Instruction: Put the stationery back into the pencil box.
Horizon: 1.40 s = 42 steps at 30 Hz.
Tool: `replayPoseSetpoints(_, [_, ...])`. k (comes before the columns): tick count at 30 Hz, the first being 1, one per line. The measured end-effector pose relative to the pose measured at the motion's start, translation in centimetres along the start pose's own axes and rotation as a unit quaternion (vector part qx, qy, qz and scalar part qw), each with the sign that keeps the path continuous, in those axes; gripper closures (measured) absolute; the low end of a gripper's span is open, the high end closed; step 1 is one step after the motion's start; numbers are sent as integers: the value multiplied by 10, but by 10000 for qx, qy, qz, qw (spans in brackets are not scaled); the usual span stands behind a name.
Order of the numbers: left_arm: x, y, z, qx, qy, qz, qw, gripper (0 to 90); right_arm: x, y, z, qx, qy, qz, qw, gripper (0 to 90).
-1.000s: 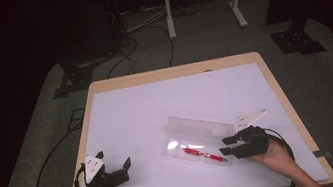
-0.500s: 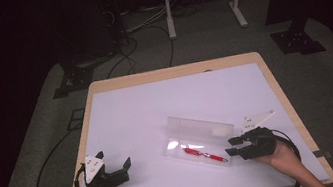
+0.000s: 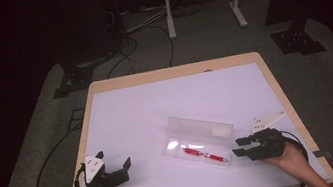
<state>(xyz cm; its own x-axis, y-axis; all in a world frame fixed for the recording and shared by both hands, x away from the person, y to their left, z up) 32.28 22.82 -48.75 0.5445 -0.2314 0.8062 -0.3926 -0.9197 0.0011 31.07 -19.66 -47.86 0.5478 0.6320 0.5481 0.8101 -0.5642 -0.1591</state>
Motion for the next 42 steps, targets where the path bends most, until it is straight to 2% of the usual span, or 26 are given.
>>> replayPoseSetpoints(20, [0, 0, 0, 10, 7, -9, 10000, 0, -21, 14, -9, -129, 103, 284, 9995, 550])
replayPoseSetpoints(42, [0, 0, 0, 22, 6, 10, 10000, 0, -50, 29, -11, -252, 27, 688, 9973, 534])
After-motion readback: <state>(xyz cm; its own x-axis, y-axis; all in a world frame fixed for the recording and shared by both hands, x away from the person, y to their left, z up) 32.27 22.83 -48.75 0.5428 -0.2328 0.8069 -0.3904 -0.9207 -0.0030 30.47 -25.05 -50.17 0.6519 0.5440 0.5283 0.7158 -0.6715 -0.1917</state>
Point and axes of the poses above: each handheld gripper's, and its own axes: z roughly forward along the jaws, x roughly out of its top, y roughly to its right, the point moved 7 cm from there along z, roughly forward along the jaws, and after that the axes turned 14 degrees about -y, right-handed, at the moved point
